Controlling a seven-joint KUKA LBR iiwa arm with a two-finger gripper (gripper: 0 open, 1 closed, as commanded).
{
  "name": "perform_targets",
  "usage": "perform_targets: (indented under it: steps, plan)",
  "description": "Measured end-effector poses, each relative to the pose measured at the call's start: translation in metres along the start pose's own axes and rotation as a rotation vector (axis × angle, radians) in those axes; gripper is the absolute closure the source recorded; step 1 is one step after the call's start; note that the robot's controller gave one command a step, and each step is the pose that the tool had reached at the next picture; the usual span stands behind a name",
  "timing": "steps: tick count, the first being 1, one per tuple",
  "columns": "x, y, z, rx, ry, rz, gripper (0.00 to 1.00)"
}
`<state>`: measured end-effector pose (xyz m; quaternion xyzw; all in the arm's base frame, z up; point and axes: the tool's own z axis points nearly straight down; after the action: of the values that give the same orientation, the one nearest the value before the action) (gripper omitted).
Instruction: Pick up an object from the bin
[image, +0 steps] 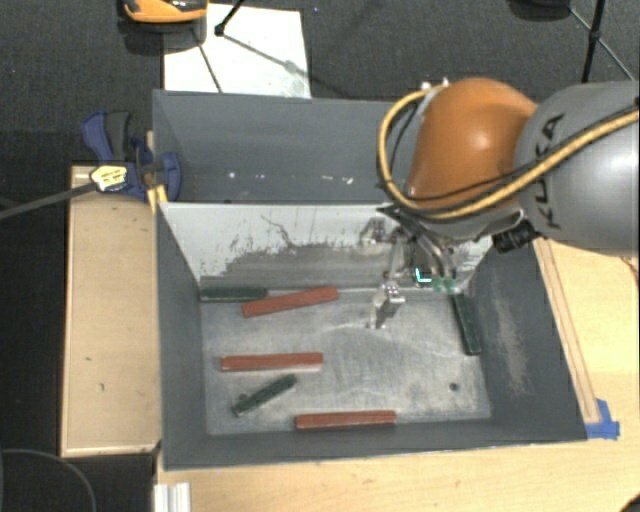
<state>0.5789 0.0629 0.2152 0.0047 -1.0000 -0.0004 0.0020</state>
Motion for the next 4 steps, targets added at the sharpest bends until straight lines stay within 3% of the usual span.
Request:
perform_targets:
  steps: [1, 2, 3, 4]
  plan:
    - [-0.002, 0.000, -0.004, 0.000, -0.008, 0.001, 0.00]
    - [0.015, 0.039, 0.053, 0.000, -0.010, -0.092, 0.00]
    - [0.040, 0.081, 0.055, 0.000, -0.005, -0.268, 0.00]
    - [0.033, 0.094, 0.088, 0.001, -0.006, -0.393, 0.00]
